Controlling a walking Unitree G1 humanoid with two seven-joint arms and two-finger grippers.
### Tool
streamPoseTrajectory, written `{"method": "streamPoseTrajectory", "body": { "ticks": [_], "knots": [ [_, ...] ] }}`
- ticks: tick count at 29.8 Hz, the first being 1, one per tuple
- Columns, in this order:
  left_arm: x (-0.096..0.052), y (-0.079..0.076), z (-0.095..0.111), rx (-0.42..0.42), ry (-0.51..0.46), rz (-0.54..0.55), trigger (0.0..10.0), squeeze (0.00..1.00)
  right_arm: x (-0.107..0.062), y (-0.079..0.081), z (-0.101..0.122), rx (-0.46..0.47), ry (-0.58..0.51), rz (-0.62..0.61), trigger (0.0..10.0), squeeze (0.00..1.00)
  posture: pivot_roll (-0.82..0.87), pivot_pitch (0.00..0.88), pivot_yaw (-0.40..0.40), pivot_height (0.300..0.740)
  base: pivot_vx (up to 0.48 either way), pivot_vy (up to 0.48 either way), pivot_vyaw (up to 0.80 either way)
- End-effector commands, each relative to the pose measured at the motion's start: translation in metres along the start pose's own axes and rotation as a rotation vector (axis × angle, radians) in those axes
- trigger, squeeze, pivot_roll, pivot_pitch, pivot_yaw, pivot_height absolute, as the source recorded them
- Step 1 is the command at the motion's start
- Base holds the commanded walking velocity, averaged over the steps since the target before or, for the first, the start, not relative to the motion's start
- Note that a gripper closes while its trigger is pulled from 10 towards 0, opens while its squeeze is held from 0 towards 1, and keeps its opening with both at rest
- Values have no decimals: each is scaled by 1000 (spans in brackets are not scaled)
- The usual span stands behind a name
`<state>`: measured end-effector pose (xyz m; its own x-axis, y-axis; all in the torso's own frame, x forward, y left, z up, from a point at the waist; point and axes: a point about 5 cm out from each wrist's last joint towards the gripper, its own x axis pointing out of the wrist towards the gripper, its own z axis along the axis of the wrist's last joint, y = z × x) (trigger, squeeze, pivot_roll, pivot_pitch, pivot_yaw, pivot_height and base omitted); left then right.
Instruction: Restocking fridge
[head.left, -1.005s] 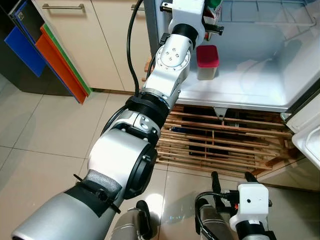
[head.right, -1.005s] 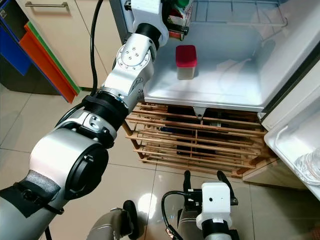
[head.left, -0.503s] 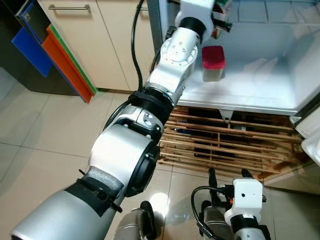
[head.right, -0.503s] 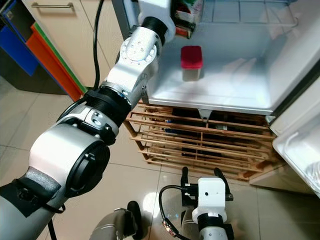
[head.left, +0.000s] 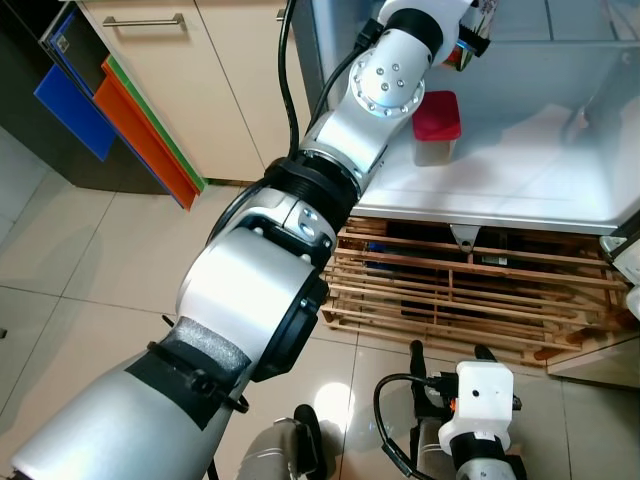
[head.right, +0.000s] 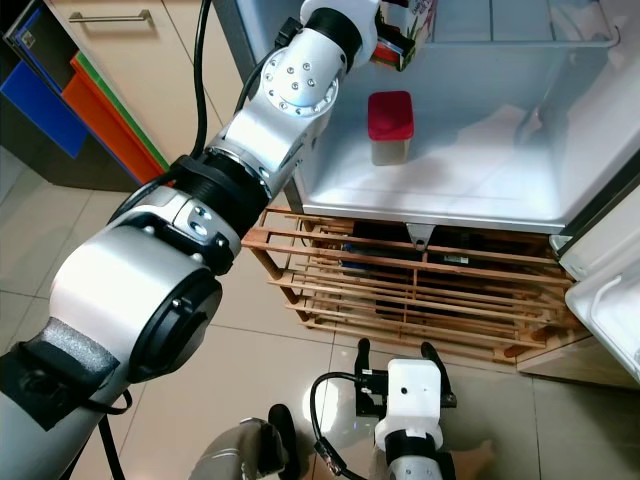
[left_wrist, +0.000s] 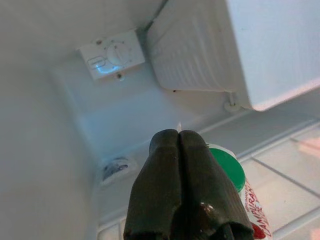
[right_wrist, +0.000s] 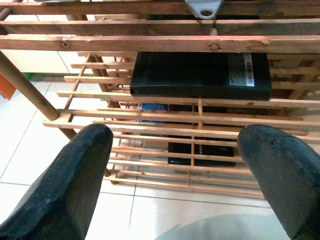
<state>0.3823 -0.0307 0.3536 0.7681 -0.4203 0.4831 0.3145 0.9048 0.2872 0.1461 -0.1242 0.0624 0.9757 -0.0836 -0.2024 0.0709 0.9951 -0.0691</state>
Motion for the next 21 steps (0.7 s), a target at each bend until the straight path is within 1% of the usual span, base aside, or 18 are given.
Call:
{"method": "streamPoseTrajectory", "body": {
  "ticks": [1,2,3,6,7,8,11,14,15,16,21],
  "knots": [
    [-10,6,-34,-45,163,19,10000,0,-7,5,-2,8,17,9,10000,0,-364,297,206,740,0,0,0],
    [-10,6,-34,-45,163,19,10000,0,-7,5,-2,8,17,9,10000,0,-364,297,206,740,0,0,0],
    [-10,8,-35,-68,171,30,10000,0,-10,4,-3,7,20,5,10000,0,-387,308,205,740,0,0,0],
    [-11,13,-37,-96,192,58,10000,0,-18,1,-4,13,22,-3,10000,0,-406,318,205,740,0,0,0],
    [-11,15,-38,-106,198,71,10000,0,-21,2,-2,19,15,9,10000,0,-420,323,203,740,0,0,0],
    [-11,19,-40,-137,216,97,10000,0,-28,3,0,25,8,28,10000,0,-431,328,200,740,0,0,0],
    [-14,27,-46,-129,246,134,10000,0,-35,1,1,18,20,29,10000,0,-444,335,190,740,0,0,0],
    [-15,28,-49,-136,258,141,10000,0,-38,0,1,16,27,23,10000,0,-447,340,186,740,0,0,0],
    [-16,29,-51,-140,266,147,10000,294,-39,-1,1,14,30,21,10000,0,-448,343,183,740,0,0,0],
    [-17,29,-53,-141,271,151,10000,1000,-39,-1,1,13,32,20,10000,0,-448,344,182,740,0,0,0],
    [-19,33,-55,-152,271,172,10000,1000,-41,-2,0,8,39,23,10000,0,-448,346,179,740,0,0,0]
  ]
}}
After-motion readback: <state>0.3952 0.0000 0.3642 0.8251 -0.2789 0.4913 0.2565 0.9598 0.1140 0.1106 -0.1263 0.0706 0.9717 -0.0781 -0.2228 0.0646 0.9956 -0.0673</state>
